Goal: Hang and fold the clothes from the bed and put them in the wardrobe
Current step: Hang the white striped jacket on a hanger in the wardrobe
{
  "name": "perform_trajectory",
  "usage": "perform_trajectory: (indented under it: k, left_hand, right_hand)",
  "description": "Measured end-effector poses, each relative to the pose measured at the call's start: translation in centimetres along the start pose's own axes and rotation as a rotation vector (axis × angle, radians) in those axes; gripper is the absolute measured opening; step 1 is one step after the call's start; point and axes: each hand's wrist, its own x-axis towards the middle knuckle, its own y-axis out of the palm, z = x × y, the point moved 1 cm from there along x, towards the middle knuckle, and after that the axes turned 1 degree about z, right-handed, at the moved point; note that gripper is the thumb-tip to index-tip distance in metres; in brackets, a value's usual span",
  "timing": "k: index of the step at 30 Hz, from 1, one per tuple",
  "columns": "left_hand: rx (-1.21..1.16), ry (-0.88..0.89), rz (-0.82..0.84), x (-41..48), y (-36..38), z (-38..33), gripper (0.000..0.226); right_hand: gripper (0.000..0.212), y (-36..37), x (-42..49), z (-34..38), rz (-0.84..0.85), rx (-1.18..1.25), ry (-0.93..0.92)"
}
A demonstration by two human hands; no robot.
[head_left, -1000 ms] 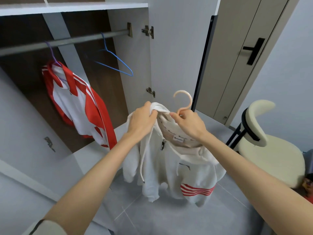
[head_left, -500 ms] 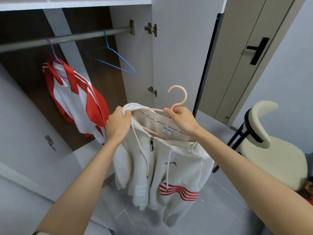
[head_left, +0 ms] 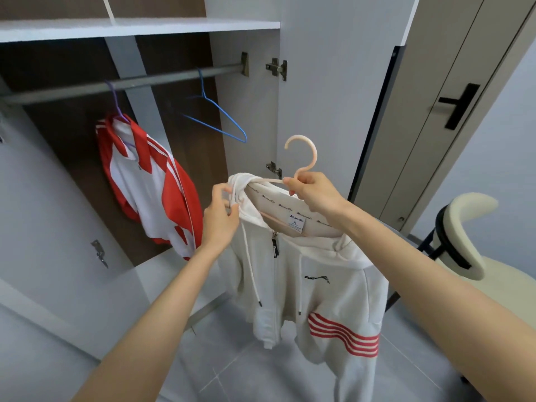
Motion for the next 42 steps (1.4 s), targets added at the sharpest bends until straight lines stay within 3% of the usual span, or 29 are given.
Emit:
perform_trajectory:
  k: [2, 5, 10, 16, 29, 35, 42]
  left_hand:
    - [0.06, -0.083, 0.083, 0.8, 0.3, 0.8, 0.027]
    - [0.152, -0.071, 0.136, 2.0, 0.2, 1.8, 0.03]
    - [0.162, -0.073, 0.081, 5.9, -1.0, 1.9, 0.03]
    - [0.225, -0.129, -0.057, 13.0, -2.8, 3.2, 0.035]
    - [0.321, -0.38, -0.39, 24.9, -9.1, 7.1, 0.071]
    - [0.3, -0.443, -0.411, 29.9, -11.6, 10.4, 0.087]
    - [0.316, -0.369, -0.356, 36.0, -14.4, 15.0, 0.102]
  right_hand:
    - [0.034, 0.0, 0.7, 0.2, 0.026, 0.027, 0.002]
    - [0.026, -0.1, 2.4, 0.4, 0.079, 0.07, 0.045]
    - [0.018, 0.6, 7.0, 0.4, 0.105, 0.175, 0.12]
    - [0.019, 2.2, 14.8, 0.9, 0.19, 0.243, 0.077]
    - [0.02, 9.7, 34.3, 7.2, 0.463, 0.31, 0.125]
    - [0.021, 14.9, 41.5, 10.9, 0.484, 0.37, 0.102]
    - [0.024, 20.6, 48.9, 14.2, 0.443, 0.424, 0.078]
